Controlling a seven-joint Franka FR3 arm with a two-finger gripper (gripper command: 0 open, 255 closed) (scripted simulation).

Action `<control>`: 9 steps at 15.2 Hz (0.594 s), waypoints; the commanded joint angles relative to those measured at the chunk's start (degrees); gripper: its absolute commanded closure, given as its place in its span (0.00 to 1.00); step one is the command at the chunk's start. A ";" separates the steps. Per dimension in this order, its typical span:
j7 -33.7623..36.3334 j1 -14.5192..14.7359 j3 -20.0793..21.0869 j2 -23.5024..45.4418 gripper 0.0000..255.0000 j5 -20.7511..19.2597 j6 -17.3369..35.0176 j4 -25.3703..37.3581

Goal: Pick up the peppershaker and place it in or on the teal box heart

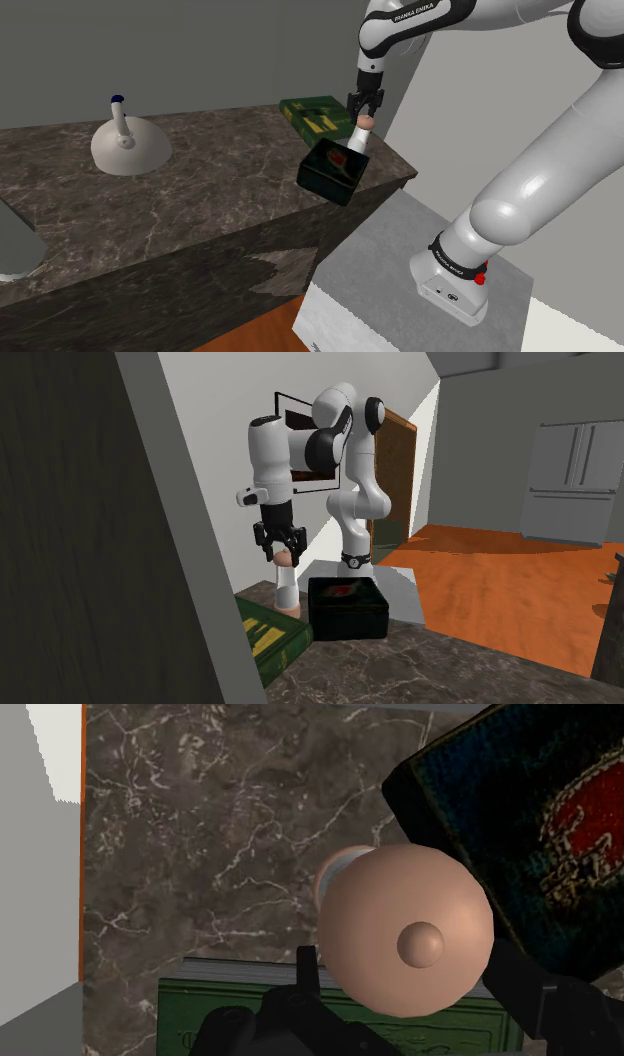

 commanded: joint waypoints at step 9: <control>0.06 0.06 0.11 -2.05 1.00 -0.21 -5.37 3.27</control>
